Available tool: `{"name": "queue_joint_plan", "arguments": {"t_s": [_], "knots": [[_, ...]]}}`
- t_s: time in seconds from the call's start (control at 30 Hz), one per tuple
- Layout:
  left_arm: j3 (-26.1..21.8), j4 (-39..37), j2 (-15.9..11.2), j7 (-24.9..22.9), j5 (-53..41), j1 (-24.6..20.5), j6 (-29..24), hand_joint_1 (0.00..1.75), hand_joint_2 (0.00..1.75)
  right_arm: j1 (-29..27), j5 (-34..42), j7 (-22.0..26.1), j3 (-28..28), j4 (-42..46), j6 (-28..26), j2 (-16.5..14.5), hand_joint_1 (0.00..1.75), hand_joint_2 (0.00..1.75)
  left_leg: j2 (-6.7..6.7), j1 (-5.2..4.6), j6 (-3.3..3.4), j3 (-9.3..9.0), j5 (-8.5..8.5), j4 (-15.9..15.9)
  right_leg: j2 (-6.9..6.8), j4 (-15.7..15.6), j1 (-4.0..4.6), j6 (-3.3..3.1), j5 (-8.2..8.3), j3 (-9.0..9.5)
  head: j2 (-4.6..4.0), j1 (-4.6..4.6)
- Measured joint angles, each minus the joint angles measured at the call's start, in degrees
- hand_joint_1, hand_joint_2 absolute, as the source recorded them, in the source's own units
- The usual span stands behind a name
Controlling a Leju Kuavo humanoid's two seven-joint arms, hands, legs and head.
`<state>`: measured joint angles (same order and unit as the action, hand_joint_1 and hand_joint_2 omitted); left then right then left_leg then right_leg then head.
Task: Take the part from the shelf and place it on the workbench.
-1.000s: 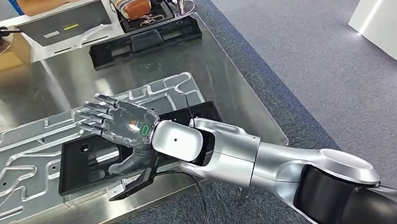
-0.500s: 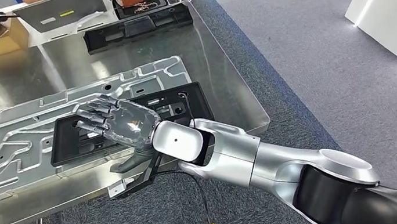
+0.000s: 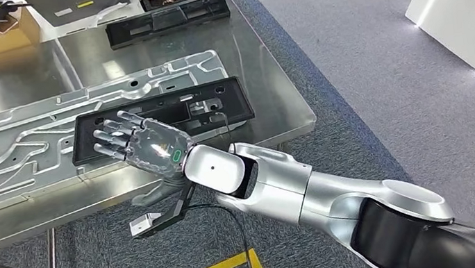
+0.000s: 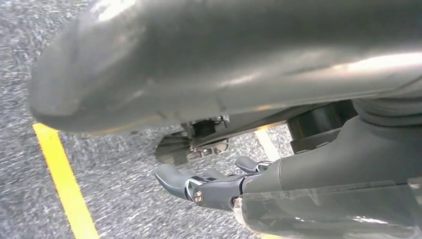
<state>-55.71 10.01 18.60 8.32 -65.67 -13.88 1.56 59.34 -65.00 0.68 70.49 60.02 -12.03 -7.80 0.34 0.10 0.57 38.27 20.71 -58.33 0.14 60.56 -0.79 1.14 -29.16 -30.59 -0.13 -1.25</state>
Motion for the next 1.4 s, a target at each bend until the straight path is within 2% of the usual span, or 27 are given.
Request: {"name": "queue_joint_plan", "arguments": {"t_s": [0.07,0.13,0.2,0.27,0.3,0.33,0.37,0.43,0.5,0.57,0.63,0.67,0.77,0.8,0.83,0.87,0.9,0.93,1.0,1.07,1.13,1.17,1.23,1.27,1.3,1.33,1.4], "knots": [[0.0,0.0,0.0,-0.2,-0.1,0.0,0.0,0.00,0.00,-0.1,-0.1,-0.1,-0.1,-0.1,-0.4,0.1,0.00,0.00,-0.01,0.06,-0.69,0.43,-1.10,0.2,0.06,-2.4,0.36,-0.80,-0.37,0.87,0.00,0.00],[0.0,0.0,0.0,-0.4,-0.3,0.0,0.0,0.00,0.00,-0.4,-0.1,-0.3,-0.2,-0.3,-0.8,0.3,0.00,0.00,-0.07,0.33,-1.35,1.03,-0.74,-0.1,-0.18,-2.7,0.30,-1.64,0.94,0.00,0.00,0.01],[0.0,0.0,0.0,-0.6,-0.3,0.1,0.0,0.00,0.00,-0.5,-0.2,-0.4,-0.4,-0.6,-0.9,0.4,0.00,0.00,-0.14,0.56,-1.91,2.48,3.94,-3.9,-0.43,-3.0,0.11,-2.41,2.50,-1.42,0.00,0.01],[0.0,0.0,0.0,-0.6,-0.3,0.1,0.0,0.00,0.00,-0.6,-0.4,-0.5,-0.6,-0.7,-0.9,0.4,0.00,0.00,-0.15,0.62,-2.37,4.15,9.73,-11.2,-0.45,-3.0,0.17,-2.72,3.96,-3.26,0.00,0.00],[0.0,0.0,0.0,-0.7,-0.3,0.1,0.0,0.00,0.00,-0.8,-0.4,-0.5,-0.7,-0.8,-0.9,0.4,0.00,0.00,-0.15,0.63,-2.54,4.47,10.88,-14.6,-0.46,-2.9,0.19,-2.67,4.72,-4.26,0.00,0.00],[0.0,0.0,-0.1,-0.7,-0.3,0.1,0.0,0.00,0.00,-1.0,-0.5,-0.5,-0.8,-0.8,-0.9,0.5,0.00,0.00,-0.14,0.65,-2.65,4.10,10.52,-16.6,-0.46,-2.9,0.19,-2.58,5.47,-5.27,0.00,-0.01],[0.0,0.0,-0.1,-0.7,-0.3,0.1,0.0,0.00,0.00,-1.2,-0.5,-0.5,-0.9,-0.9,-0.9,0.5,0.00,0.00,-0.14,0.67,-2.70,2.84,9.06,-16.7,-0.47,-2.8,0.17,-2.43,6.19,-6.28,0.00,0.00],[0.0,0.0,-0.1,-0.7,-0.2,0.0,0.0,0.00,0.00,-1.5,-0.5,-0.5,-1.3,-0.9,-0.8,0.7,0.00,0.00,-0.15,0.72,-2.65,-2.36,6.63,-11.2,-0.46,-2.4,0.12,-2.02,7.47,-8.05,0.00,-0.01],[0.0,0.0,-0.1,-0.7,-0.2,-0.1,0.0,0.00,0.00,-1.6,-0.5,-0.5,-1.8,-0.9,-0.8,0.8,0.00,0.00,-0.29,0.49,-2.01,-8.05,7.98,-3.1,-0.44,-2.1,0.21,-1.41,8.54,-9.04,0.00,0.00],[0.0,0.0,0.0,-0.7,-0.1,-0.1,0.0,0.00,0.00,-1.6,-0.5,-0.5,-2.1,-0.9,-0.8,0.8,0.00,0.00,-0.50,0.13,-0.92,-9.88,9.23,0.4,-0.44,-2.3,0.27,-0.73,9.69,-9.29,0.00,0.00],[0.0,0.0,0.0,-0.7,-0.1,-0.1,0.1,0.00,0.00,-1.8,-0.5,-0.6,-2.3,-0.9,-0.7,1.0,0.00,0.00,-0.39,0.30,0.25,-9.04,8.09,0.6,-0.36,-2.3,0.20,-0.10,9.98,-9.70,0.00,0.00],[0.0,0.0,0.1,-0.7,-0.1,-0.1,0.1,0.00,0.00,-2.0,-0.5,-0.6,-2.5,-1.0,-0.7,1.1,0.00,0.00,-0.27,0.40,0.87,-8.46,7.31,0.7,-0.29,-1.4,0.16,0.15,8.53,-10.23,0.00,0.00],[0.0,0.0,0.1,-0.7,0.0,-0.1,0.1,0.00,0.00,-2.9,-0.3,-0.6,-3.2,-1.1,-0.7,1.4,0.00,0.00,-0.05,0.29,1.80,-5.87,4.89,0.8,-0.19,8.0,0.02,0.53,-0.22,-12.73,0.00,0.00],[0.0,0.0,0.1,-0.7,0.0,-0.1,0.1,0.00,0.00,-3.4,-0.2,-0.5,-3.3,-1.2,-0.8,1.4,0.00,0.00,-0.05,0.17,1.82,-4.87,4.15,0.7,-0.20,11.7,0.02,0.59,-1.79,-13.25,0.00,0.01],[0.0,0.0,0.1,-0.8,0.0,-0.1,0.1,0.00,0.00,-4.0,0.0,-0.5,-3.5,-1.4,-0.9,1.5,0.00,0.00,-0.04,0.05,1.82,-3.87,3.44,0.6,-0.20,14.2,0.03,0.58,-1.88,-13.21,0.00,0.01],[0.0,0.0,0.1,-0.8,0.1,-0.1,0.1,0.00,0.00,-4.5,0.2,-0.3,-3.6,-1.7,-1.1,1.5,0.00,0.00,-0.04,-0.08,1.79,-2.84,2.75,0.5,-0.19,14.9,0.06,0.44,-0.77,-12.32,0.00,0.01],[0.0,0.0,0.1,-0.9,0.2,-0.1,0.1,0.00,0.00,-4.9,0.4,-0.2,-3.9,-2.0,-1.4,1.5,0.00,0.00,-0.05,-0.22,1.74,-1.83,2.09,0.3,-0.19,13.6,0.11,0.16,0.80,-10.37,0.00,0.01],[0.0,0.0,0.1,-0.9,0.3,-0.1,0.1,0.00,0.00,-5.2,0.8,-0.1,-4.2,-2.4,-1.6,1.5,0.00,0.00,-0.07,-0.33,1.68,-0.97,1.46,0.1,-0.15,10.4,0.25,-0.28,1.78,-7.48,0.00,0.00],[0.0,0.0,0.1,-0.9,0.6,-0.1,0.0,0.00,0.00,-5.4,1.7,0.3,-5.2,-3.1,-2.3,1.2,0.00,0.00,-0.12,-0.58,1.34,0.25,0.31,-0.1,-0.15,1.9,0.63,-1.04,0.79,-1.01,0.00,-0.01],[0.0,0.0,0.1,-0.8,0.9,-0.1,-0.1,0.00,0.00,-5.6,2.9,0.8,-6.2,-4.2,-3.3,0.8,0.00,0.00,-0.10,-0.49,0.76,0.64,-0.95,0.2,-0.18,-2.9,1.05,-1.33,-0.49,1.72,0.00,-0.01],[0.0,0.0,0.0,-0.7,1.2,0.0,-0.3,0.00,0.00,-6.1,4.2,1.5,-7.0,-5.7,-4.3,0.7,0.00,0.00,-0.24,-0.31,0.09,0.99,-1.79,0.7,-0.42,-3.8,1.01,-1.71,0.84,1.11,0.00,-0.01],[0.0,0.0,0.0,-0.6,1.4,0.0,-0.4,0.00,0.00,-6.4,5.1,2.0,-7.4,-6.7,-4.9,0.5,0.00,0.00,-0.34,-0.24,-0.21,1.51,-0.74,0.1,-0.60,-4.2,0.85,-2.09,1.67,0.59,0.00,-0.01],[0.0,0.0,-0.2,-0.4,1.8,0.2,-0.5,0.00,0.00,-7.4,7.5,3.1,-8.5,-8.8,-6.3,0.1,0.00,0.00,-0.46,0.07,-0.73,3.13,4.56,-4.3,-0.87,-4.5,0.60,-2.63,3.41,-0.92,0.00,-0.01],[0.0,0.0,-0.2,-0.2,2.0,0.3,-0.6,0.00,0.00,-8.2,8.9,3.9,-9.3,-10.2,-7.2,-0.2,0.00,0.00,-0.44,0.20,-0.99,3.97,7.61,-8.1,-0.88,-4.5,0.58,-2.73,4.21,-1.89,0.00,-0.01],[0.0,0.0,-0.3,-0.1,2.2,0.4,-0.7,0.00,0.00,-9.0,10.2,4.7,-10.2,-11.8,-8.2,-0.4,0.00,0.00,-0.43,0.32,-1.23,4.47,9.48,-11.8,-0.95,-4.5,0.59,-2.67,4.98,-2.87,0.00,-0.02],[0.0,0.0,-0.3,0.0,2.5,0.4,-0.8,0.00,0.00,-10.0,11.5,5.4,-11.1,-13.5,-9.0,-0.6,0.00,0.00,-0.42,0.41,-1.42,4.46,9.87,-14.7,-1.04,-4.4,0.59,-2.57,5.75,-3.88,0.00,-0.02],[-0.1,0.0,-0.5,0.1,2.9,0.6,-1.1,0.00,0.00,-11.9,13.9,6.5,-12.9,-17.1,-10.3,-0.8,0.00,0.00,-0.41,0.55,-1.68,2.17,7.09,-15.6,-1.20,-4.1,0.51,-2.26,7.17,-6.00,0.00,-0.02]]}}
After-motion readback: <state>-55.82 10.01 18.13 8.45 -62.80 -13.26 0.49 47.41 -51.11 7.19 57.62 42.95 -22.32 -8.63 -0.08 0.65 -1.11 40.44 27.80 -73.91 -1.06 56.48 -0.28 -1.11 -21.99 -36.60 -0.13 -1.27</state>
